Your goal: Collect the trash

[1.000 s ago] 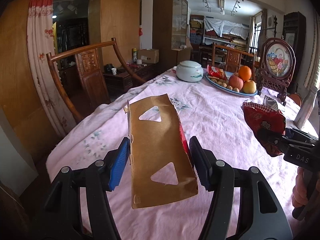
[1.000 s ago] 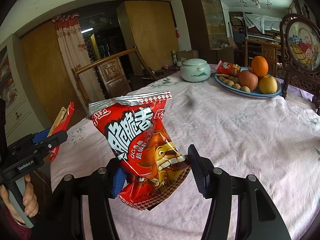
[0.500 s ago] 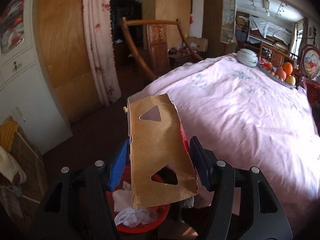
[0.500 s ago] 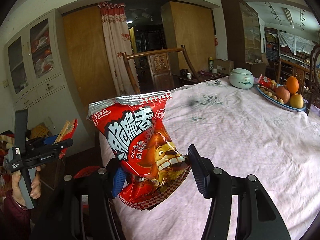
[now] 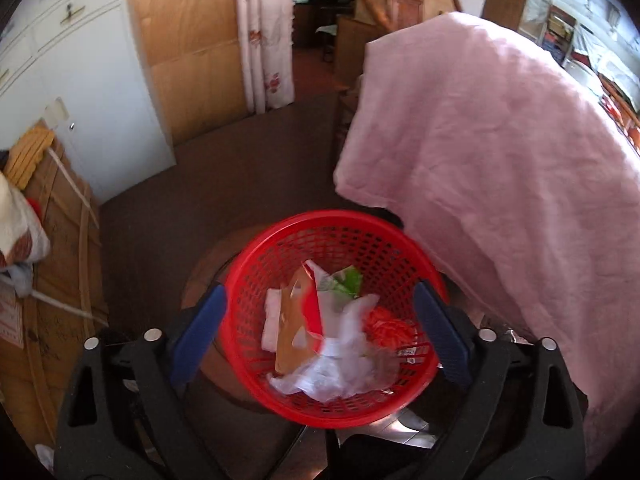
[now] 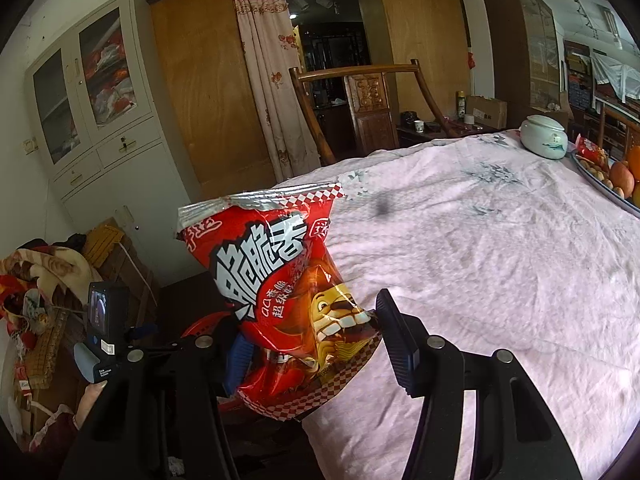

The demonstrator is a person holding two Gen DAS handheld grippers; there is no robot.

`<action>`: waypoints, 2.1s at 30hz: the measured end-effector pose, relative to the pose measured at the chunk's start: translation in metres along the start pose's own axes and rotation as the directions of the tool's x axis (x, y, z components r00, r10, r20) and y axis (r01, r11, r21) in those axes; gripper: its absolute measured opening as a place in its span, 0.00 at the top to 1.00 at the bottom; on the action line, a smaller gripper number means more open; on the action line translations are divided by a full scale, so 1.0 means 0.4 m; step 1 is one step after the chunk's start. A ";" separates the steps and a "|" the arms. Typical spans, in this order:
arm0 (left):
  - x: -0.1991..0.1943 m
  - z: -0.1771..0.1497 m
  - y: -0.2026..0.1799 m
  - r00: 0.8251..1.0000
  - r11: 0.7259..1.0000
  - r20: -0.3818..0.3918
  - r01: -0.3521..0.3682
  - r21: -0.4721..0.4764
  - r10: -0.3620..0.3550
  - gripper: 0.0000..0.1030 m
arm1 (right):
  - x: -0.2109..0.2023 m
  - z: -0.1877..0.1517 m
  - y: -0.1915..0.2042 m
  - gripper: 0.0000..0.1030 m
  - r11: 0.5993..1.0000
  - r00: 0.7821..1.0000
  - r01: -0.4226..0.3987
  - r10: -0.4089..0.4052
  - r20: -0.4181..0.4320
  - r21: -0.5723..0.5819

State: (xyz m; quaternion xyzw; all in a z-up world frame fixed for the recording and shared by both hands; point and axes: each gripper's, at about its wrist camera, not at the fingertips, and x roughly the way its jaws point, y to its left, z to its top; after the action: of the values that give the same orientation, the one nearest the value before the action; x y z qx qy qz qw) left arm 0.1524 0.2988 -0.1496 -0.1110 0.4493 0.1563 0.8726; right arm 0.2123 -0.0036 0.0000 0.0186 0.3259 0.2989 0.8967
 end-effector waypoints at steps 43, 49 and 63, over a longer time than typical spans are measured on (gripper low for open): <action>-0.081 -0.091 0.162 0.991 0.990 0.016 -0.128 -0.056 0.129 0.07 | 0.338 -0.148 0.299 0.27 0.995 0.959 -0.093 0.081 -0.270 -0.031; -0.163 -0.118 0.105 0.985 0.987 0.083 -0.157 0.024 0.154 0.07 | 0.245 -0.158 0.294 0.21 0.998 0.975 -0.061 0.054 -0.217 -0.027; -0.263 -0.170 0.058 0.971 0.976 0.182 -0.179 0.128 0.154 0.07 | 0.180 -0.264 0.287 0.12 0.997 0.973 -0.025 0.041 -0.227 0.071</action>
State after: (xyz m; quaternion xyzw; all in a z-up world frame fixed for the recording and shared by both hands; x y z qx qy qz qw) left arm 0.0353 0.2794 -0.1034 0.0039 0.3905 0.2052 0.8974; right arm 0.1329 0.1129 -0.0982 0.0198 0.4365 0.3026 0.8471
